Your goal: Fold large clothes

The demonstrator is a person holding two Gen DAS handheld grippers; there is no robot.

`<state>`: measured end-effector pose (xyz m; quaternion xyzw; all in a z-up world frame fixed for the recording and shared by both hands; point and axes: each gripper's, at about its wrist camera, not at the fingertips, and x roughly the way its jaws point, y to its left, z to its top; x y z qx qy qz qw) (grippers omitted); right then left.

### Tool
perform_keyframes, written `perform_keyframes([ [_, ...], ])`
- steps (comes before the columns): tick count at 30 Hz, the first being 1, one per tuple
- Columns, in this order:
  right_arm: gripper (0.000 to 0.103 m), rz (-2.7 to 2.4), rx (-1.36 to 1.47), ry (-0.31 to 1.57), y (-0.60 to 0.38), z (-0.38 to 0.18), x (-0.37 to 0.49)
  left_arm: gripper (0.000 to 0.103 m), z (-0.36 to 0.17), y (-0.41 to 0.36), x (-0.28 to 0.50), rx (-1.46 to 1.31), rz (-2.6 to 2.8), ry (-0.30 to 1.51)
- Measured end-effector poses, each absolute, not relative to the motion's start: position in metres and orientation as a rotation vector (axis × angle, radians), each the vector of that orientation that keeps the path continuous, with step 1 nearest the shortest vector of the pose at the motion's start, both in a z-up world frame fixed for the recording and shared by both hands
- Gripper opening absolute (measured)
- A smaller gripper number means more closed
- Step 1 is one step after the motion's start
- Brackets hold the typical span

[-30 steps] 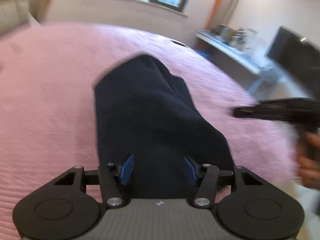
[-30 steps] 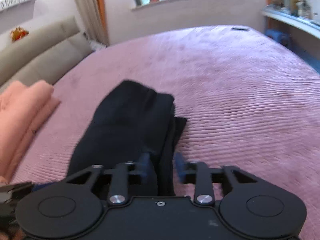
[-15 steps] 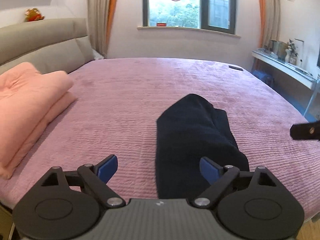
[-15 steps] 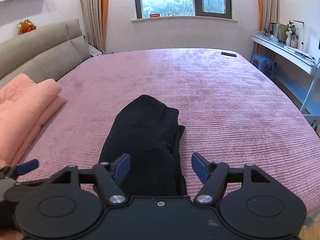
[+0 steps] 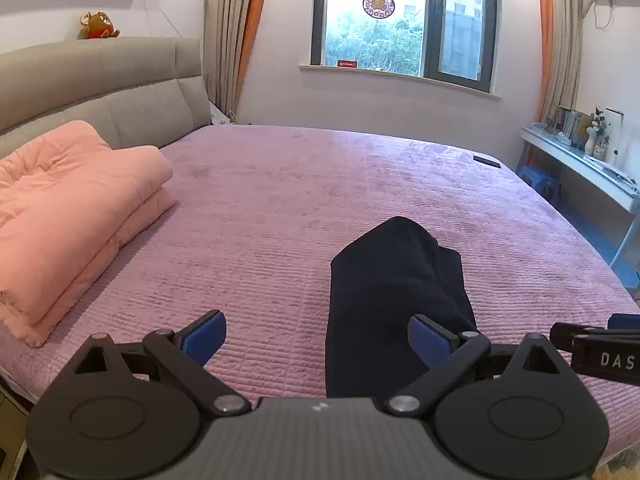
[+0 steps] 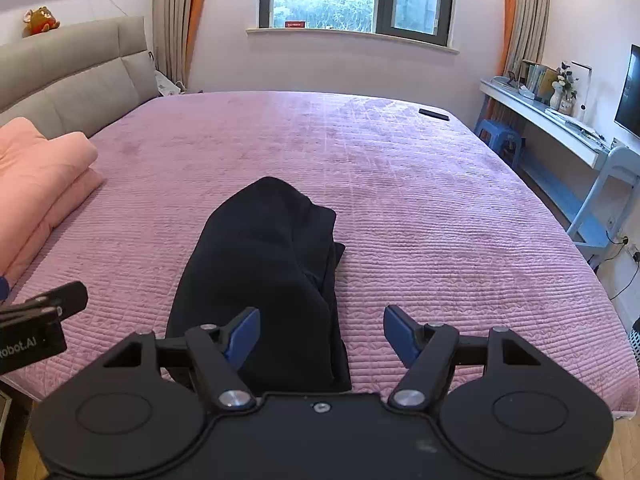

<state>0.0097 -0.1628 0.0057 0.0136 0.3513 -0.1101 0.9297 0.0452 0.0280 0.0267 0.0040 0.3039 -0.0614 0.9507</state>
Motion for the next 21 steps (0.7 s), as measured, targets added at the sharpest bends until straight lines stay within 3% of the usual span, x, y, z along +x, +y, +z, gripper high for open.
perform_keyframes([
  [21, 0.082, -0.197, 0.062, 0.755, -0.169, -0.007, 0.010, 0.099, 0.022, 0.009, 0.038, 0.111, -0.114, 0.594],
])
